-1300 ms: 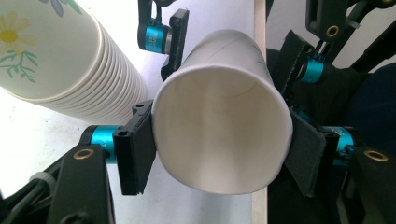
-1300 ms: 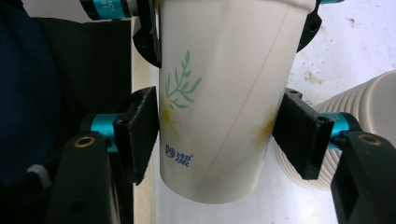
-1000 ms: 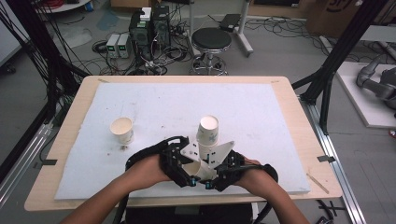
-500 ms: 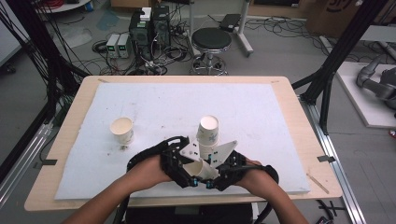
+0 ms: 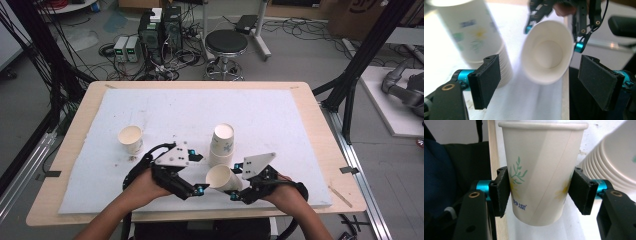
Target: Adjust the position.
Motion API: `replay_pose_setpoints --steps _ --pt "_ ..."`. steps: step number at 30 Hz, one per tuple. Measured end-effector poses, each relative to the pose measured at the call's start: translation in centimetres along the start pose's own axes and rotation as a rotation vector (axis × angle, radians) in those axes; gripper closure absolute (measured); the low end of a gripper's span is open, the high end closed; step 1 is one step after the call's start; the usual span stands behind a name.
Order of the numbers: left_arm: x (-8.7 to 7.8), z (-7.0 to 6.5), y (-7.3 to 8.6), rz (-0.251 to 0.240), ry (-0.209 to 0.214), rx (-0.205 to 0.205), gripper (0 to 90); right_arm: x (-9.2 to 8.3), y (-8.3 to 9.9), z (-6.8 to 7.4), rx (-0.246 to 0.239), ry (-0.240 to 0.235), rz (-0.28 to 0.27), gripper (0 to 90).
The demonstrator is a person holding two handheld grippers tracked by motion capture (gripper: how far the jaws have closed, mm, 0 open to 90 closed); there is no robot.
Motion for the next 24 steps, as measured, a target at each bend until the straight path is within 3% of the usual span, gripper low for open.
replay_pose_setpoints --steps 1,6,7,12,13,24 --pt "-0.9 0.4 0.8 -0.040 -0.040 -0.028 18.4 -0.2 0.3 0.0 0.009 0.004 -0.015 38.8" --pt "-2.3 1.1 2.4 -0.108 -0.097 -0.083 18.3 -1.4 1.7 0.0 0.043 0.029 -0.071 38.2" --pt "-3.0 1.4 3.3 -0.145 -0.125 -0.114 18.3 -1.9 2.3 -0.1 0.055 0.044 -0.104 38.1" --pt "-3.9 1.8 4.6 -0.189 -0.170 -0.140 18.3 -2.6 3.6 -0.3 0.096 0.079 -0.156 37.5" --pt "-4.2 1.8 5.3 -0.222 -0.194 -0.146 18.3 -2.7 3.8 -0.3 0.104 0.086 -0.169 37.5" --pt "-4.5 2.8 8.2 -0.275 -0.285 -0.206 18.3 -3.9 6.0 -1.2 0.190 0.181 -0.277 36.8"
Point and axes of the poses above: each handheld gripper's, and its own axes: x roughly forward along the jaws, y roughly out of its underside, z roughly to its left, the point moved 4 cm from there along x, roughly forward along the jaws, and after that the axes turned 1 degree about -z, right-handed, at the moved point
